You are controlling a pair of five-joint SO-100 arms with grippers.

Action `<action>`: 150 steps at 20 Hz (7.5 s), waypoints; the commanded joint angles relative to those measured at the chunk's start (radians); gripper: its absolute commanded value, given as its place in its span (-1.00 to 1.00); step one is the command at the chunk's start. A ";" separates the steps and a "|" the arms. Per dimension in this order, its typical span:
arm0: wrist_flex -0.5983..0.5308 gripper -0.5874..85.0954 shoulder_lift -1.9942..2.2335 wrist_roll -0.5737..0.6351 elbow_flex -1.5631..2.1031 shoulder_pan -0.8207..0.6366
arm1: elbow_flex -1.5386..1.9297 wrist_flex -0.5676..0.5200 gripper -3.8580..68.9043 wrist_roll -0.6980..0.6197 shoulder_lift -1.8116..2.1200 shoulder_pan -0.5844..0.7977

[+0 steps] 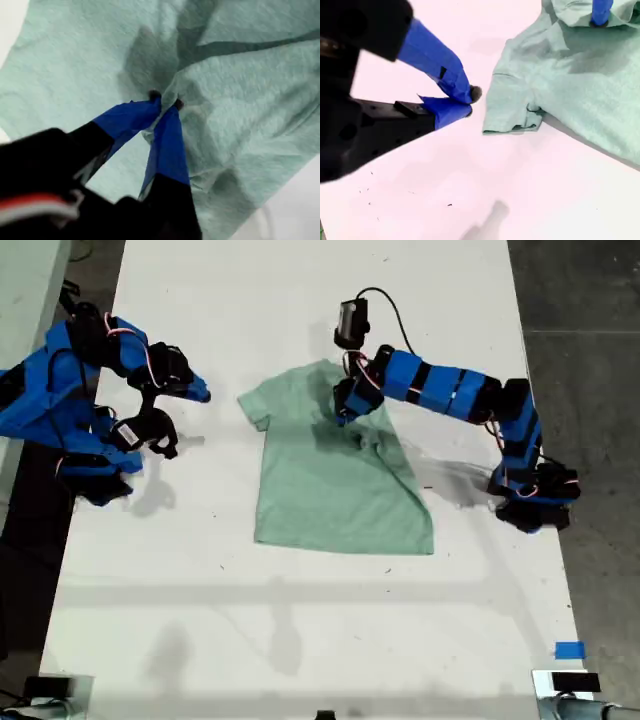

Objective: Fold t-shirt

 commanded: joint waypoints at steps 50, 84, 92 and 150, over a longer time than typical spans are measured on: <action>-0.255 -0.99 -1.189 0.287 -0.417 -0.345 | 0.960 0.060 -0.49 0.086 1.200 0.044; -0.459 -0.49 -1.330 0.275 -1.098 0.015 | 1.223 0.083 -0.56 0.186 1.489 0.003; -0.183 -0.48 -0.966 0.344 -1.015 0.150 | 1.256 0.075 -0.57 0.169 1.560 -0.028; -0.330 -0.52 -0.545 0.198 -0.201 0.448 | 0.750 -0.290 -0.92 0.331 0.601 -0.549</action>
